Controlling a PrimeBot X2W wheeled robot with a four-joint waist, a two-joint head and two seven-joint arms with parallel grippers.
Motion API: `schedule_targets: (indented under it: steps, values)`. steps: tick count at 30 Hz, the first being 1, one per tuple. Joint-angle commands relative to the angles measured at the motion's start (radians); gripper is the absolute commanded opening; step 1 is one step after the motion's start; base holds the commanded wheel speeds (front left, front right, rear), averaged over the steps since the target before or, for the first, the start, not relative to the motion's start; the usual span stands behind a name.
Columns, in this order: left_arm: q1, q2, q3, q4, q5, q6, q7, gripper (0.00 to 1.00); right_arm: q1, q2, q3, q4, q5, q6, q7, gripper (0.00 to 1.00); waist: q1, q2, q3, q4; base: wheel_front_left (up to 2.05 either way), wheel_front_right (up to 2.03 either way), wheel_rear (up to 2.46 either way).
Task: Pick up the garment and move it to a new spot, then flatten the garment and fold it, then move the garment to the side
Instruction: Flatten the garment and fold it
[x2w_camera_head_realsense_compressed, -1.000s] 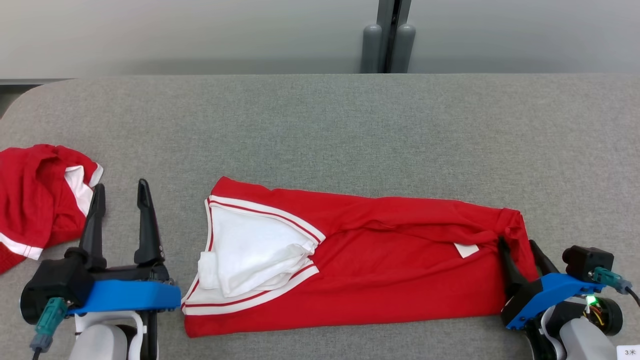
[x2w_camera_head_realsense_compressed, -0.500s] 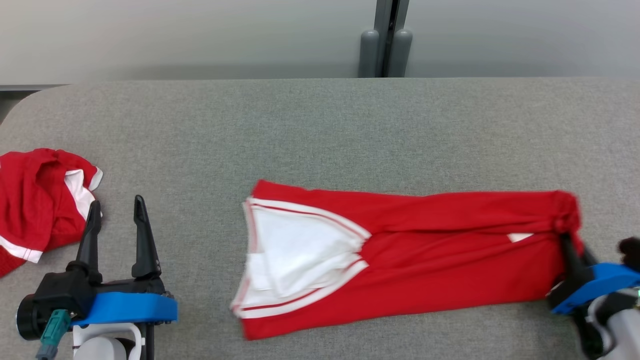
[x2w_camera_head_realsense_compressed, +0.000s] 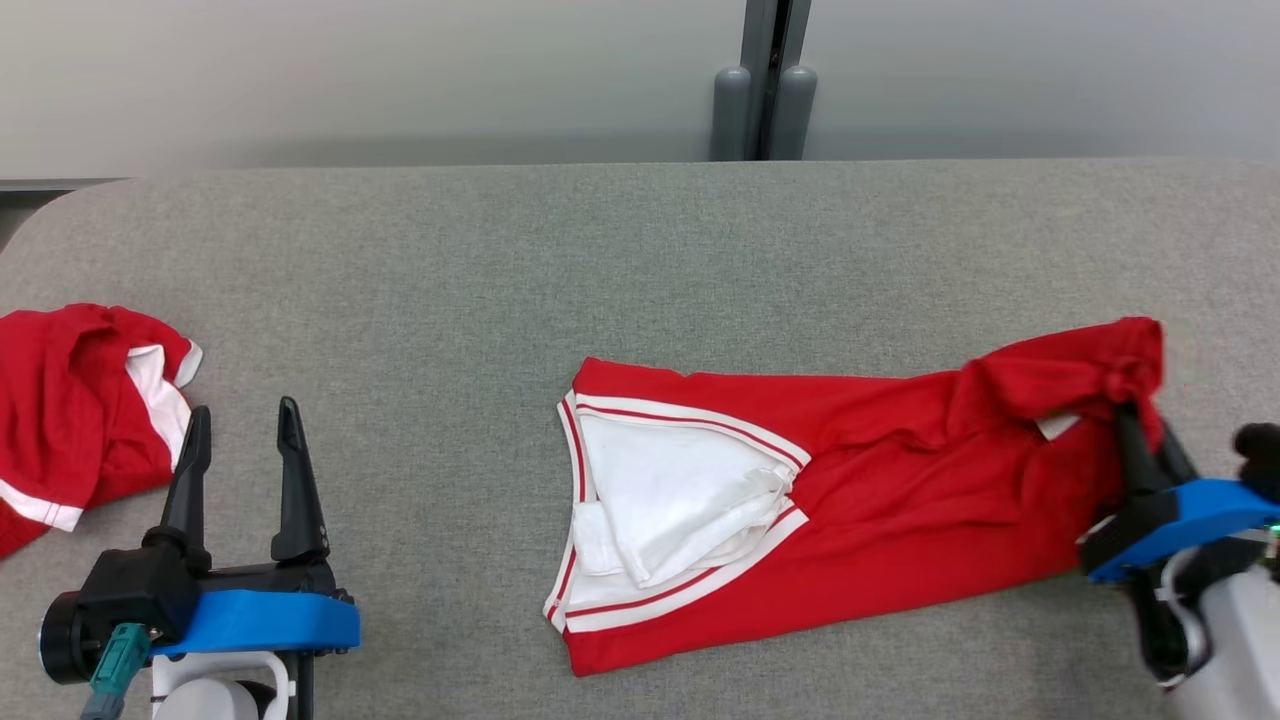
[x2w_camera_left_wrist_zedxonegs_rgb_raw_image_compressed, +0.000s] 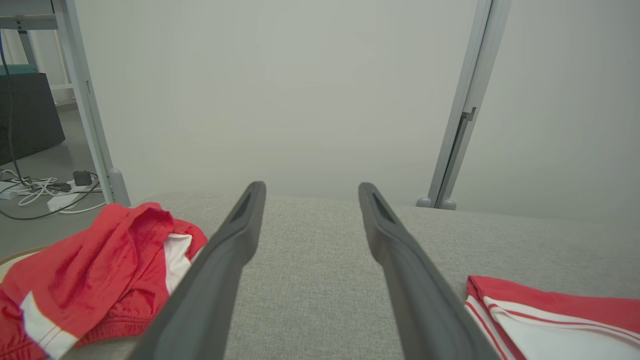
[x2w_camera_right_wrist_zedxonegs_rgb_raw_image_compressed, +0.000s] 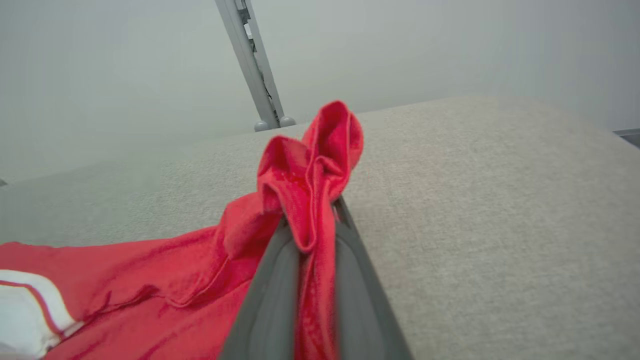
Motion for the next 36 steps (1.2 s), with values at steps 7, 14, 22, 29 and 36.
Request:
schedule_targets:
  steps: [7,14,22,29,36]
  values:
    - [-0.010,-0.003,-0.005,0.000,0.004,-0.005,-0.003,1.00,0.040,0.097,0.091,-0.161,-0.008,0.000,0.039,0.00,0.0000,0.0000,0.009,-0.003,0.00,0.00,0.00]
    - [-0.030,-0.003,-0.027,0.002,0.001,-0.005,-0.003,1.00,0.039,0.166,0.202,-0.266,-0.001,0.000,0.076,0.00,0.0000,0.0000,0.028,0.007,0.00,0.00,0.00]
    - [-0.057,-0.005,-0.059,0.010,-0.007,-0.005,-0.003,1.00,0.003,0.213,0.330,-0.258,0.026,0.000,0.075,0.00,0.0000,0.0000,0.046,0.036,0.00,0.00,0.00]
    - [-0.071,-0.006,-0.079,0.014,-0.010,-0.005,-0.003,1.00,-0.047,0.221,0.485,-0.220,0.101,0.000,0.049,0.00,0.0000,0.0000,0.058,0.060,0.00,0.00,0.00]
    - [-0.088,-0.008,-0.100,0.020,-0.021,-0.005,-0.003,1.00,-0.106,0.219,0.599,-0.171,0.177,0.000,0.010,0.00,0.0000,0.0000,0.068,0.088,0.00,0.00,0.00]
